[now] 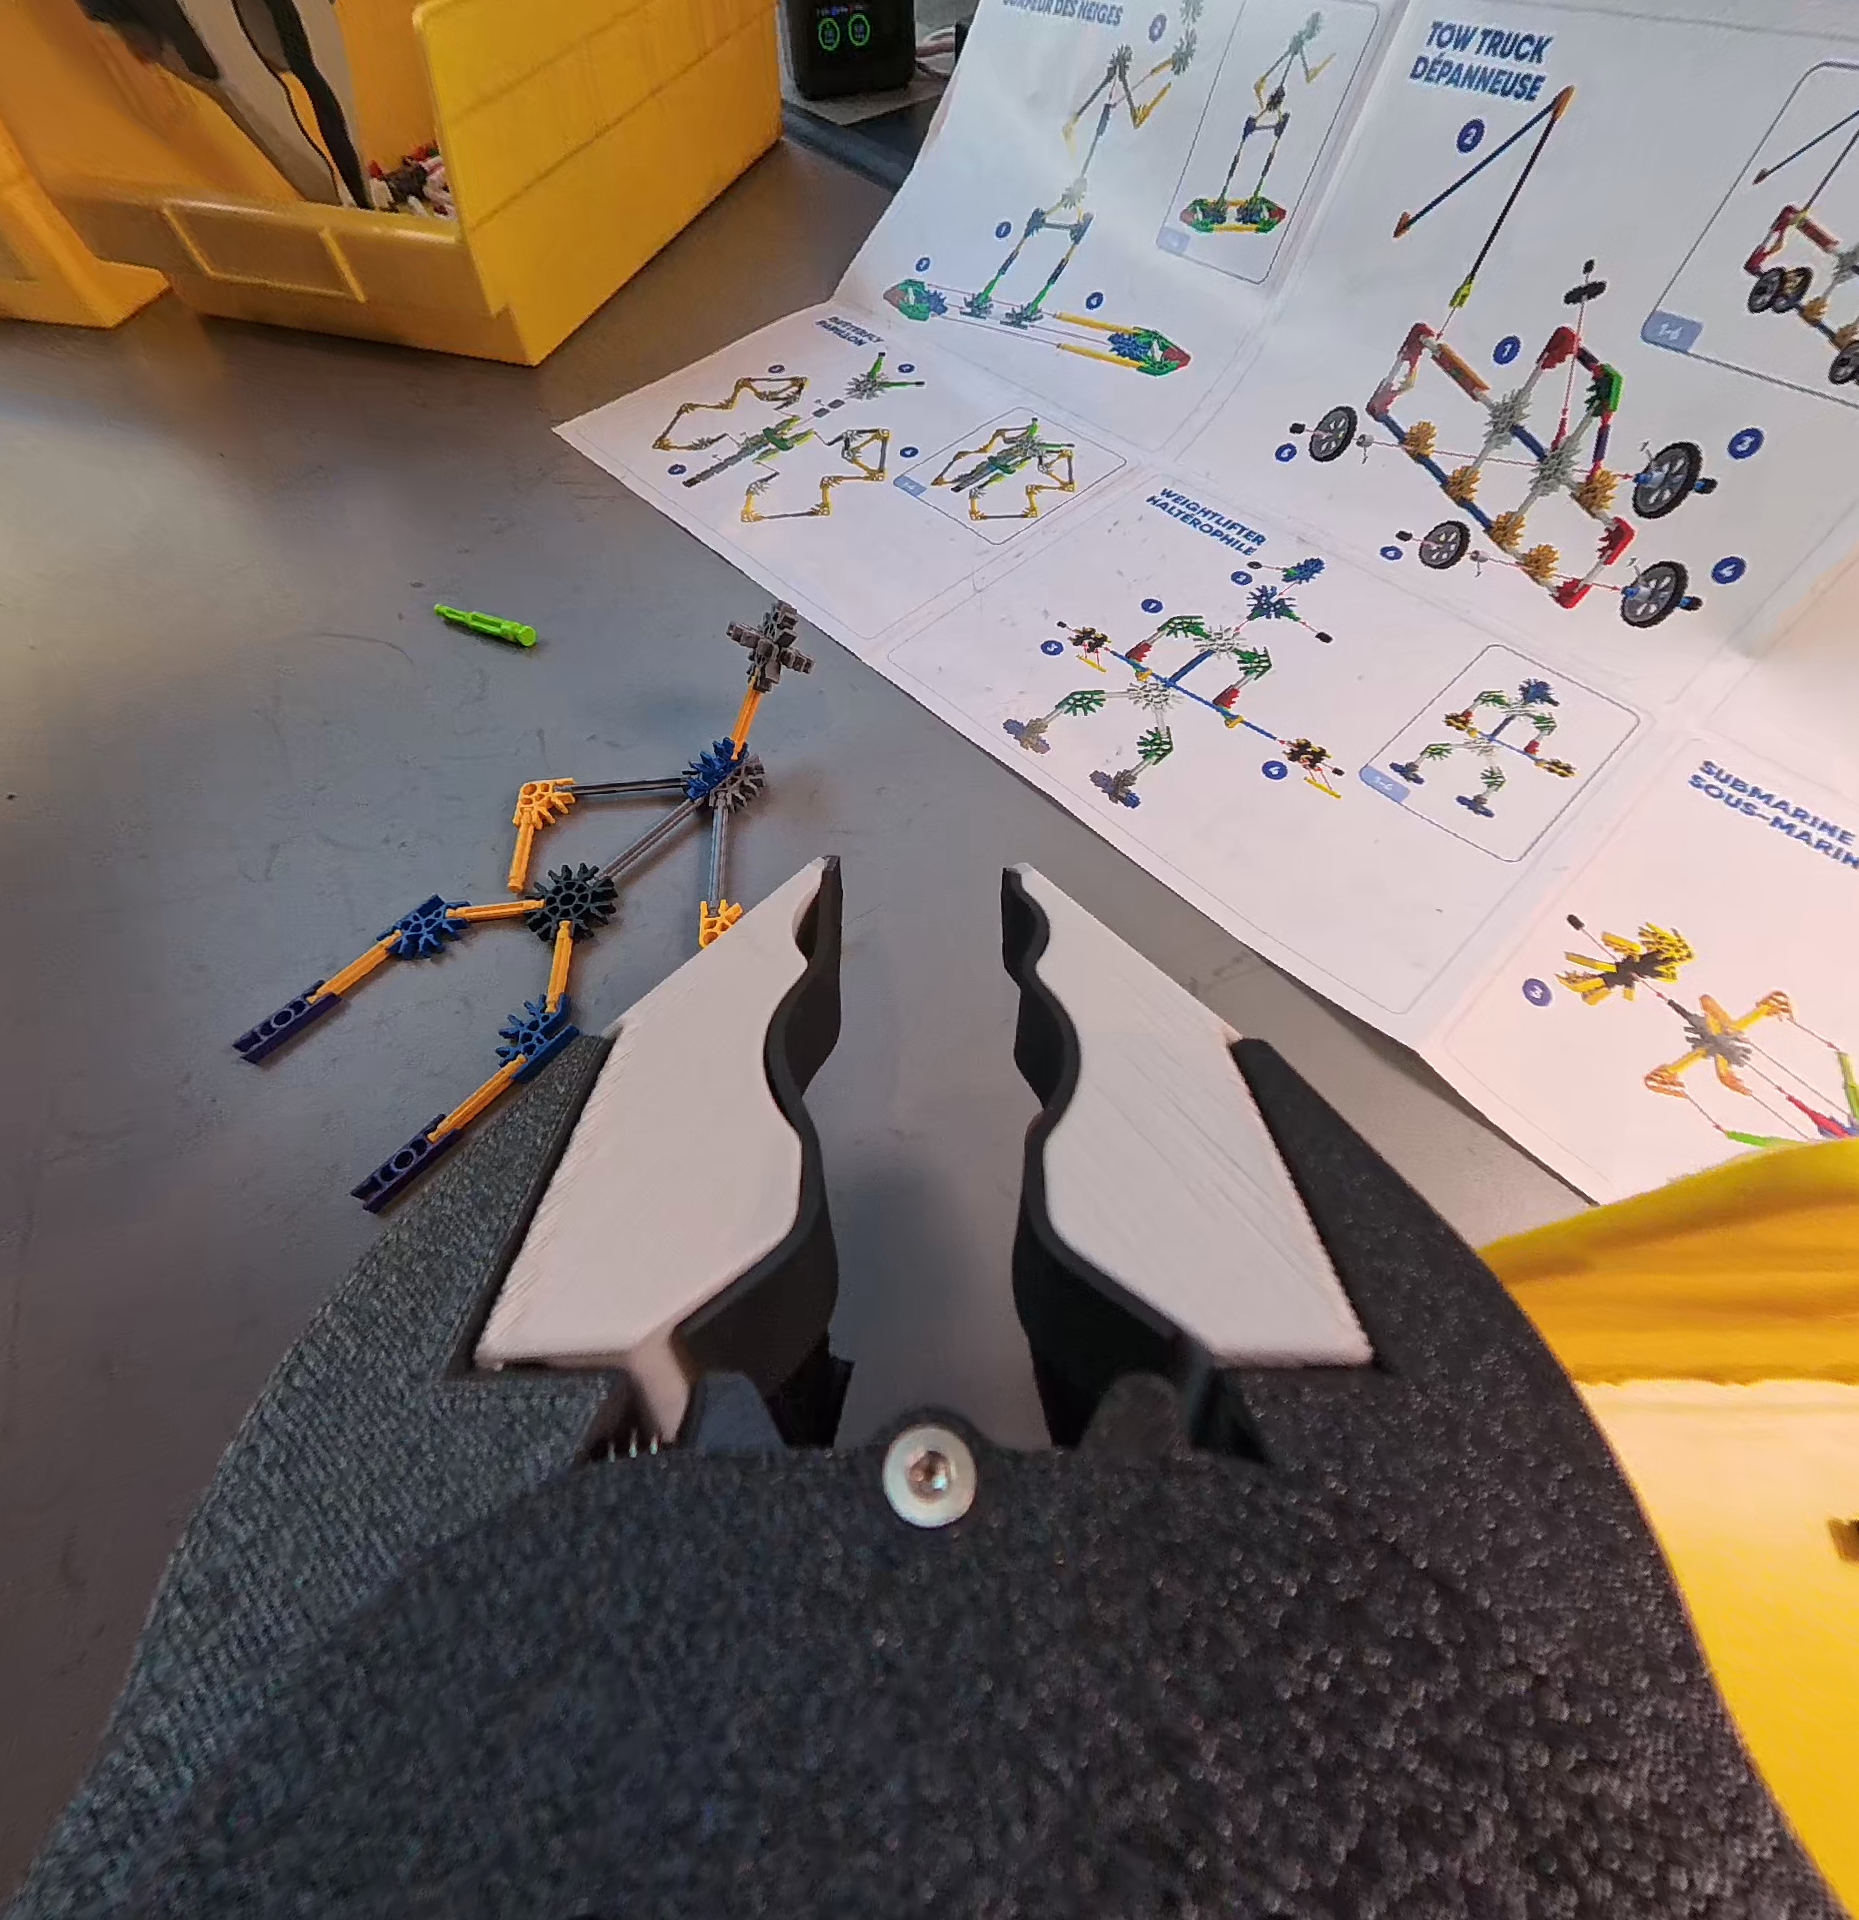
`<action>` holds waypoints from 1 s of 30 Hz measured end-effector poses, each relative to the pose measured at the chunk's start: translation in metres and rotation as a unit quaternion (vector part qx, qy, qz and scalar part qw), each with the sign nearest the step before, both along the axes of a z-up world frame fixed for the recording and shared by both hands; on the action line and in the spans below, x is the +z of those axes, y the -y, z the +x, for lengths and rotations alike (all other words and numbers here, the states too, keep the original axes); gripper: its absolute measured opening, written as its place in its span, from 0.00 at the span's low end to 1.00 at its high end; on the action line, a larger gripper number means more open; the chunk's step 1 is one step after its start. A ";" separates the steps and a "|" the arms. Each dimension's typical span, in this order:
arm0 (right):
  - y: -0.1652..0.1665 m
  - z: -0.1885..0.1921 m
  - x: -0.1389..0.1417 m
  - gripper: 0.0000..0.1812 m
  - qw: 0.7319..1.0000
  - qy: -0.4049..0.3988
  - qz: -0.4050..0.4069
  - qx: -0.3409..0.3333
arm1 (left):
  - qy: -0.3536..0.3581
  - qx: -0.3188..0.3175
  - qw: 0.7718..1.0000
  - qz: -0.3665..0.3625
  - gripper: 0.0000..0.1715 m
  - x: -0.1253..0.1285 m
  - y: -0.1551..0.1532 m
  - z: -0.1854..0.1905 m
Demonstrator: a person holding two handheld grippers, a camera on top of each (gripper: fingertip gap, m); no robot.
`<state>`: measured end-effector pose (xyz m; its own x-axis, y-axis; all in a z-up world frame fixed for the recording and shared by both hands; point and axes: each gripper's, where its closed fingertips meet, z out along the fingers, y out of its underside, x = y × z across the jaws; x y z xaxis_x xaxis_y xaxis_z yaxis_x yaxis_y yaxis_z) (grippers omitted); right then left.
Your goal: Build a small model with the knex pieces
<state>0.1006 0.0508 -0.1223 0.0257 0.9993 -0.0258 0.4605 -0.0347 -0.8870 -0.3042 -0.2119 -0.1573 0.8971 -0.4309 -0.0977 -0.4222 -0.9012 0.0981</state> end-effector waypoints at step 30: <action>0.000 0.000 -0.002 0.16 1.000 0.004 -0.005 0.002 | 0.013 0.035 0.996 -0.085 0.07 -0.008 0.026 -0.003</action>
